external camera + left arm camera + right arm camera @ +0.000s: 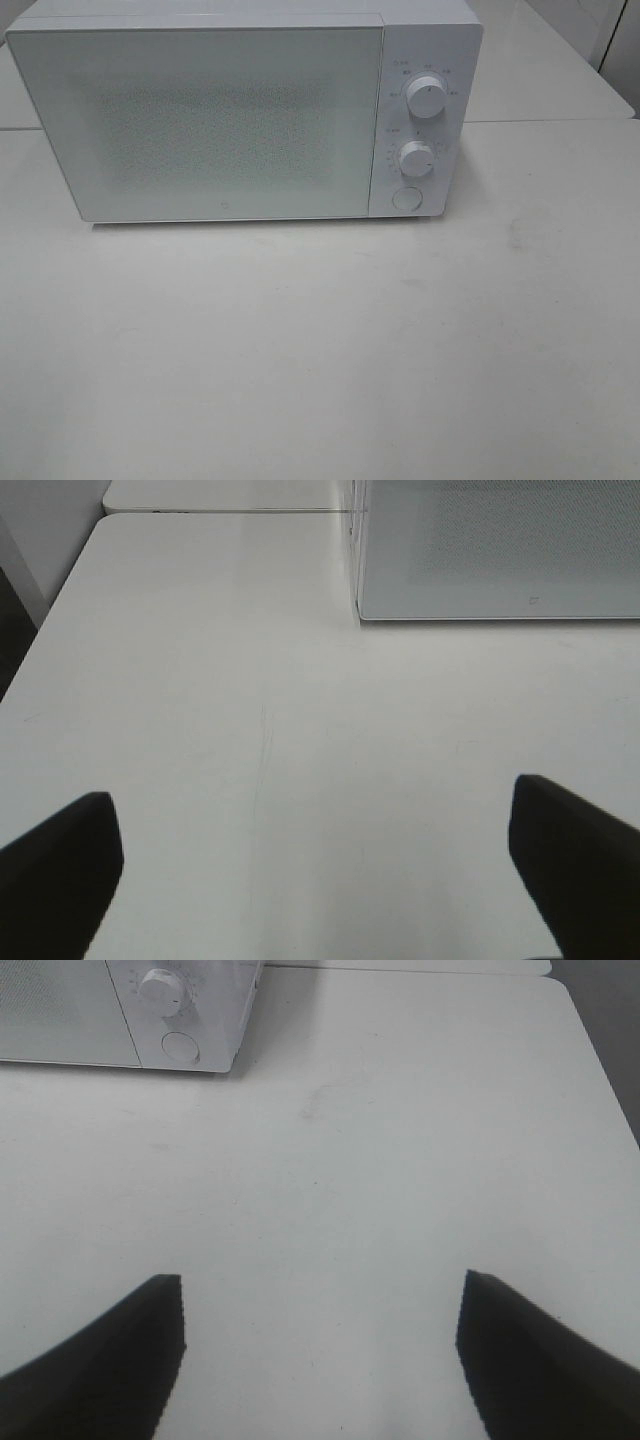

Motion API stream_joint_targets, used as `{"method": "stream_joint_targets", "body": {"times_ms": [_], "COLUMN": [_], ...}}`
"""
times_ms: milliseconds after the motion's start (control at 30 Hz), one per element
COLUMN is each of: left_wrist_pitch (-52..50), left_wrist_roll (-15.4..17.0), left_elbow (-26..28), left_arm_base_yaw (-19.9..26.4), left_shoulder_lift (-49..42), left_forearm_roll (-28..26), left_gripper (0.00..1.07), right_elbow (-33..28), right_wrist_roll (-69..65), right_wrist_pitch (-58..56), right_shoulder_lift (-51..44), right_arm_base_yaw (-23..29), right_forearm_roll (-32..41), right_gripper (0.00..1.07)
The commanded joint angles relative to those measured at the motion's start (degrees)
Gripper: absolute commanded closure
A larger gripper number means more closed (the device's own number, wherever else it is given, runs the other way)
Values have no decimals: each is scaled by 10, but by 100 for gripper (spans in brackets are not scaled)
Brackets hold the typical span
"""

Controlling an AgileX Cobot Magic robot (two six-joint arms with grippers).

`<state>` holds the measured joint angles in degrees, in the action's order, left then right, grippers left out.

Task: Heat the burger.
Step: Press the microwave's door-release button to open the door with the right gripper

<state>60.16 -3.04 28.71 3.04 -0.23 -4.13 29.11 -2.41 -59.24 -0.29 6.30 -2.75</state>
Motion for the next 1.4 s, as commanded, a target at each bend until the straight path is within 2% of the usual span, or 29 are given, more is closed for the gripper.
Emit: {"method": "stream_joint_targets", "body": {"times_ms": [33, 533, 667, 1067, 1133, 1400], "left_wrist_pitch": [-8, -8, -8, -8, -8, -8], "left_wrist_roll": [1, 1, 1, 1, 1, 1], "left_elbow": [-2, -2, -2, -2, -2, -2], "left_arm_base_yaw": [1, 1, 1, 1, 1, 1], "left_shoulder_lift": [-13, -13, -13, -13, -13, -13], "left_forearm_roll": [-2, -1, -1, -1, -1, -1], "left_gripper": [7, 7, 7, 7, 7, 7], "right_elbow": [-1, 5, 23, 23, 23, 23], "right_wrist_roll": [4, 4, 4, 2, 2, 2], "right_wrist_pitch": [-2, 6, 28, 171, 222, 317], "right_shoulder_lift": [-15, -9, 30, 129, 179, 284], "right_arm_base_yaw": [-4, -4, -4, -2, -2, -2], "right_forearm_roll": [-3, -3, 0, 0, 0, 4], "right_gripper": [31, 31, 31, 31, 31, 31]}}
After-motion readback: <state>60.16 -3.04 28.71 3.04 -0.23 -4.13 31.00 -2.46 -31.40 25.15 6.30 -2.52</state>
